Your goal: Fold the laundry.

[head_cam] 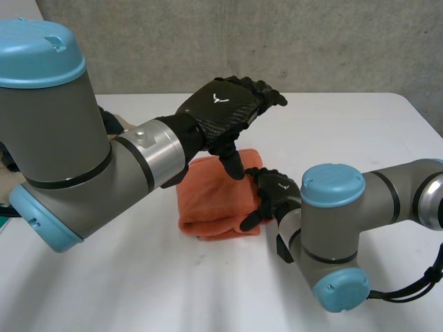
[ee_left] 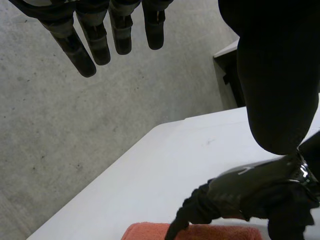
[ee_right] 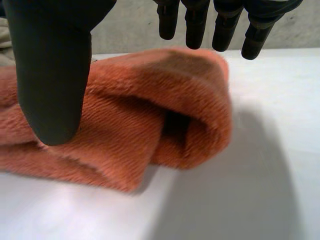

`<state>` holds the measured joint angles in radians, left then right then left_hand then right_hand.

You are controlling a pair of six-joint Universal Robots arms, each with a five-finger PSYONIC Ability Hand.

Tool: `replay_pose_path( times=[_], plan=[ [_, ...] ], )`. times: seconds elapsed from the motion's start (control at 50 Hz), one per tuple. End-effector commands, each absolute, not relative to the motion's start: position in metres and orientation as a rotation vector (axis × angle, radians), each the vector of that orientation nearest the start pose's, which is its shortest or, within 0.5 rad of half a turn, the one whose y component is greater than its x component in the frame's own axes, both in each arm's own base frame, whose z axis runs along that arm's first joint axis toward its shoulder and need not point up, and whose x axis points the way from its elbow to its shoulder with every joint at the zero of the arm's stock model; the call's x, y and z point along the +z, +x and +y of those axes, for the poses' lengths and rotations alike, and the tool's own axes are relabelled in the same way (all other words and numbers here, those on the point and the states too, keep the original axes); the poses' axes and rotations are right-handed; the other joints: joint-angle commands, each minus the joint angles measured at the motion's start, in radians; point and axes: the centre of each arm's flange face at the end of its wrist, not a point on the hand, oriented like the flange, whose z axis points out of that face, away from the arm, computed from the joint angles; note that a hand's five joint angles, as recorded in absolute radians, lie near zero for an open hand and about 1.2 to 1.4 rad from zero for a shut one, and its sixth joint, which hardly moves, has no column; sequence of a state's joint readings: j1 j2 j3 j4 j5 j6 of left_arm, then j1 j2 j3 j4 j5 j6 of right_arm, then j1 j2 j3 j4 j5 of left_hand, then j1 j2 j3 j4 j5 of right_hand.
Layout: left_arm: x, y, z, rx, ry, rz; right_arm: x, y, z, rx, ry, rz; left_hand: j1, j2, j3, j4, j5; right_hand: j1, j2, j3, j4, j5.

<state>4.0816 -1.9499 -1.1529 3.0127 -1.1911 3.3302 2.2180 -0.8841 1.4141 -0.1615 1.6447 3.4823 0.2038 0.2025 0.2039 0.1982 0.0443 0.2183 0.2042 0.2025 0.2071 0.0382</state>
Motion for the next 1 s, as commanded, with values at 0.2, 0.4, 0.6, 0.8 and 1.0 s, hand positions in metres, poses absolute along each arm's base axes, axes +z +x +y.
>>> replay_pose_path(
  times=[0.2, 0.4, 0.6, 0.8, 1.0],
  plan=[
    [0.292, -0.353, -0.211, 1.635, -1.087, -1.649, 0.097, 0.348, -0.254, -1.46, -0.392, 2.228, -0.029, -0.028, -0.029, -0.024, -0.044, 1.092, 1.106, 1.108, 1.103, 1.097],
    [0.293, -0.353, -0.211, 1.635, -1.082, -1.647, 0.12, 0.334, -0.312, -1.696, -0.276, 2.092, -0.029, -0.028, -0.029, -0.024, -0.044, 1.178, 1.192, 1.194, 1.189, 1.184],
    [0.297, -0.357, -0.21, 1.647, -1.081, -1.626, 0.111, 0.274, -0.432, -1.992, -0.152, 2.181, -0.029, -0.028, -0.029, -0.024, -0.044, 1.178, 1.192, 1.194, 1.189, 1.184],
    [0.299, -0.36, -0.21, 1.655, -1.082, -1.616, 0.112, 0.155, -0.536, -2.288, 0.128, 2.217, -0.029, -0.028, -0.029, -0.024, -0.044, 1.178, 1.192, 1.194, 1.189, 1.184],
    [0.293, -0.369, -0.209, 1.633, -1.093, -1.622, 0.101, 0.071, -0.561, -2.347, 0.179, 2.211, -0.029, -0.028, -0.029, -0.024, -0.044, 1.178, 1.192, 1.194, 1.189, 1.184]
  ],
)
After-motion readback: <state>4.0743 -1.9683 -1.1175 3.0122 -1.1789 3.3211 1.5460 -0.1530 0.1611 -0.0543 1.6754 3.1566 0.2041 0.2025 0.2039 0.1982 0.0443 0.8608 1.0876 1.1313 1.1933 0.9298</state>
